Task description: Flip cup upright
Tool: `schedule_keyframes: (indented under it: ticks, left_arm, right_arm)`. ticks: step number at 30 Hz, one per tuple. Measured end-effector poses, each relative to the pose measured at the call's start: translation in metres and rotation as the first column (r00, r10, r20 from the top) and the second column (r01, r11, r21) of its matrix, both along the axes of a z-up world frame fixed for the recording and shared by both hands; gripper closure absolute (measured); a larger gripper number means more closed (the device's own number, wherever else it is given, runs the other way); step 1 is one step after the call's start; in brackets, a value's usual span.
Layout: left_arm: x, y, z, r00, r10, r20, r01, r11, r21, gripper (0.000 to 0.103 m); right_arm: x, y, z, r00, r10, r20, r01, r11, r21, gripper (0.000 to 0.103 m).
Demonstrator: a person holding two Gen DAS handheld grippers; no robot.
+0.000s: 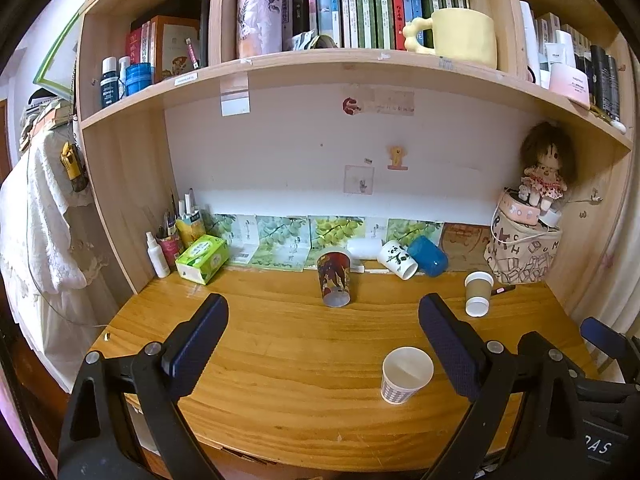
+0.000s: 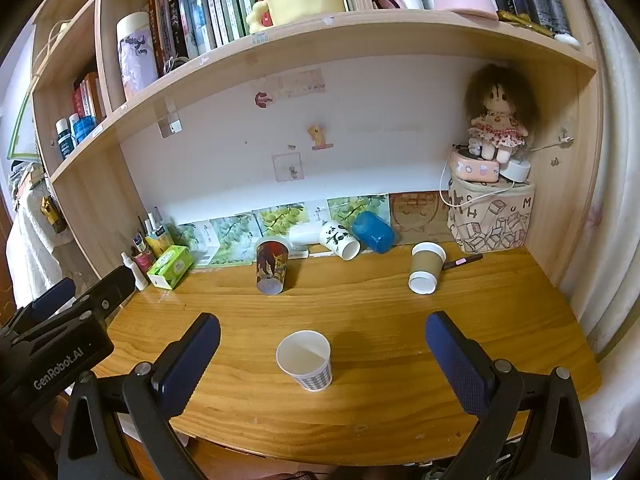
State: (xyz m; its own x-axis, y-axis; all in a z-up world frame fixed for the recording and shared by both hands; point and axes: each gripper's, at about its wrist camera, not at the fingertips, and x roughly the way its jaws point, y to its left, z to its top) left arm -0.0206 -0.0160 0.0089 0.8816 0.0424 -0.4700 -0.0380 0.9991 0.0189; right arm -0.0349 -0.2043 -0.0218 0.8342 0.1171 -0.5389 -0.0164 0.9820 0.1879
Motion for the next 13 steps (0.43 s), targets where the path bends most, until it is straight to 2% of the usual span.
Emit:
schedule_keyframes:
  ticks: [13]
  left_arm:
    - [0.0018,-0.0034,-0.0014,1.0,0.004,-0.018,-0.004,1.0,-0.004,0.006]
  right_arm:
    - [0.0024,-0.0001,-0.002,1.0,0.008,-0.006,-0.008,1.0,0.005,0.0]
